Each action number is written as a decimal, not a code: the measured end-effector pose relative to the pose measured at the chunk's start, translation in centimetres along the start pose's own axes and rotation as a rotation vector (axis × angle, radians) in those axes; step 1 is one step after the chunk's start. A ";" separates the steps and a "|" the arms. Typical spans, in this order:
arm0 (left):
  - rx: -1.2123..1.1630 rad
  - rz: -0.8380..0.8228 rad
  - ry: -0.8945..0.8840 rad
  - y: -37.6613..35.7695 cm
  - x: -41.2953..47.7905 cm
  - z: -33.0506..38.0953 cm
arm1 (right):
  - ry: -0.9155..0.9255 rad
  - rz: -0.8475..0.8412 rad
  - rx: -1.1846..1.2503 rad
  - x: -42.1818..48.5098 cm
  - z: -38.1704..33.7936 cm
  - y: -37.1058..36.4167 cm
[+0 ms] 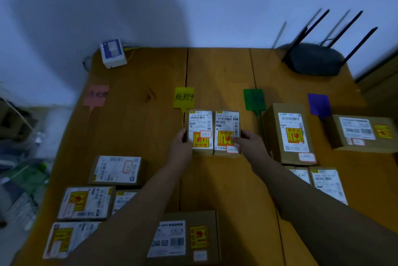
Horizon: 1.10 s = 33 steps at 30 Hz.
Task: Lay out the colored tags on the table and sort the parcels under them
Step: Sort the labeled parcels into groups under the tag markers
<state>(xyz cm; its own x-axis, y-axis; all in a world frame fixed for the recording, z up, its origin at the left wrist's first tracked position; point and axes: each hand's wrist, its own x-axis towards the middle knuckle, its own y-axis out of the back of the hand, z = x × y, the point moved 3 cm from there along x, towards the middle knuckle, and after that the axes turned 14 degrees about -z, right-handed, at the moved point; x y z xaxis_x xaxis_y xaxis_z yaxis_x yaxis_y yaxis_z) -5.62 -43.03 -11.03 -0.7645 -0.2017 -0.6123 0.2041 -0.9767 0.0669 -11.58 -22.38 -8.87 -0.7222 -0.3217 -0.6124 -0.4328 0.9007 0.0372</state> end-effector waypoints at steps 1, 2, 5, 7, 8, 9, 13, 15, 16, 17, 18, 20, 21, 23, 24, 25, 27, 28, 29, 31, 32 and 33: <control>0.022 0.007 0.005 -0.2 0.7 0.3 | -0.007 -0.008 0.012 0.7 0.1 0.2; 0.041 0.009 0.007 -0.3 1.4 0.6 | -0.012 -0.010 0.016 1.4 0.2 0.4; 0.097 0.007 0.018 -0.6 3.2 1.0 | -0.031 -0.024 0.031 3.5 0.5 0.9; 0.096 0.020 0.023 -0.6 4.0 0.8 | -0.029 -0.039 0.045 4.5 0.5 1.0; 0.100 0.036 0.021 -0.5 4.3 0.6 | -0.025 -0.040 0.049 4.9 0.5 1.1; 0.109 0.050 0.018 -0.4 4.4 0.3 | -0.022 -0.038 0.049 5.1 0.4 1.0; 0.061 0.080 0.010 -0.1 3.7 -0.3 | 0.000 -0.045 -0.005 5.2 0.4 0.7; 0.067 0.142 -0.024 0.3 2.6 -0.4 | 0.038 0.047 -0.073 4.5 0.1 0.8; 0.067 0.175 -0.045 0.6 2.1 -0.3 | 0.065 0.118 -0.136 3.9 -0.3 0.9; 0.057 0.202 -0.067 0.9 1.5 -0.3 | 0.098 0.194 -0.214 3.1 -0.8 0.8; 0.048 0.218 -0.090 1.3 0.8 -0.2 | 0.142 0.260 -0.282 2.3 -1.3 0.5; 0.059 0.220 -0.133 2.2 -0.8 -0.2 | 0.243 0.305 -0.311 0.6 -2.1 -0.5; 0.071 0.205 -0.151 2.6 -1.6 -0.1 | 0.272 0.273 -0.263 -0.2 -2.5 -1.3; 0.070 0.144 -0.191 3.2 -3.5 -0.1 | 0.257 0.143 -0.164 -2.0 -2.7 -3.4; 0.048 0.099 -0.210 3.4 -4.4 -0.1 | 0.234 0.070 -0.132 -2.8 -2.7 -4.7; 0.017 0.052 -0.217 3.6 -5.4 -0.1 | 0.206 0.005 -0.106 -3.8 -2.5 -6.0; -0.033 -0.026 -0.229 4.1 -7.6 -0.3 | 0.171 -0.076 -0.074 -5.7 -1.9 -8.4; -0.044 -0.055 -0.234 4.3 -8.7 -0.5 | 0.163 -0.094 -0.060 -6.7 -1.5 -9.5; -0.042 -0.079 -0.237 4.6 -9.7 -0.7 | 0.153 -0.100 -0.045 -7.6 -1.0 -10.5; -0.033 -0.117 -0.240 5.3 -11.4 -1.4 | 0.116 -0.094 -0.021 -9.1 0.3 -12.1; -0.035 -0.135 -0.240 5.7 -12.3 -1.8 | 0.096 -0.090 -0.016 -9.8 1.0 -12.8; -0.032 -0.152 -0.237 6.0 -13.1 -2.4 | 0.078 -0.089 -0.013 -10.4 1.8 -13.3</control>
<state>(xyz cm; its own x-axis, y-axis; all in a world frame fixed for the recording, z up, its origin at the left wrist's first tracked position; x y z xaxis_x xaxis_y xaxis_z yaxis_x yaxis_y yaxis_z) 7.05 -46.09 -4.51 -0.9085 -0.0684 -0.4123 0.0924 -0.9950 -0.0385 2.63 -30.53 -4.40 -0.7200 -0.4230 -0.5501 -0.5042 0.8636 -0.0040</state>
